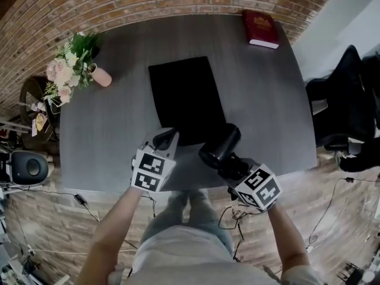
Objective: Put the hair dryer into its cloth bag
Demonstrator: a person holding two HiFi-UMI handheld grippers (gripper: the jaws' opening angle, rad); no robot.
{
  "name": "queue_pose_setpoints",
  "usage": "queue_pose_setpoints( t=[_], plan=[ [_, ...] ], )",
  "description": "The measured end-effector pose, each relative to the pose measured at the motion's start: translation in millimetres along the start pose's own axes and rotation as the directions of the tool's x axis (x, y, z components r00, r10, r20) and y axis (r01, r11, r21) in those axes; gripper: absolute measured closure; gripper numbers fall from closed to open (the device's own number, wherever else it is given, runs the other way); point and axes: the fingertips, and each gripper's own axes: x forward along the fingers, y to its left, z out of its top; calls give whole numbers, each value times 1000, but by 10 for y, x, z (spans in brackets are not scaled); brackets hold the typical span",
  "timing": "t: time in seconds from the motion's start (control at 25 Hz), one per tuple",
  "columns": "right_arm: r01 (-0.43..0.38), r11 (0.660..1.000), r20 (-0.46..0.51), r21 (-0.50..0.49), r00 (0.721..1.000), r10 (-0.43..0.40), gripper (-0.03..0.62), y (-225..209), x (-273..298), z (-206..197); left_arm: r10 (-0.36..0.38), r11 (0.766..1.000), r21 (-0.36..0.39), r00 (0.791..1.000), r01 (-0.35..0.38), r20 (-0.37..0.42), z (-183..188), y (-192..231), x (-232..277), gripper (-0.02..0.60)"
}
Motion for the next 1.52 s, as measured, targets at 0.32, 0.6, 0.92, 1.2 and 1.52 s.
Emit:
queue_pose_setpoints(
  t=[0.32,0.6,0.92,1.2,1.52],
  plan=[
    [-147,974,-174,-173,978,117,446,156,187,-103,11,999,-32,1000,-11,21,56,73,-42,565],
    [-281,923,-326,-262,926,190,445,295,378,-189,17,998,-62,999,-15,33,15,103,-57,565],
    [-296,934,-404,-202,894,195,447,178,614,-137,-24,999,-34,997,27,79,68,52,-69,565],
    [-207,969,-406,-135,904,137,445,4,695,-2,-63,998,-12,992,65,106,105,-55,-89,565],
    [-88,996,-367,29,926,93,445,-181,786,122,-56,998,-15,994,57,99,56,-81,-102,565]
  ],
)
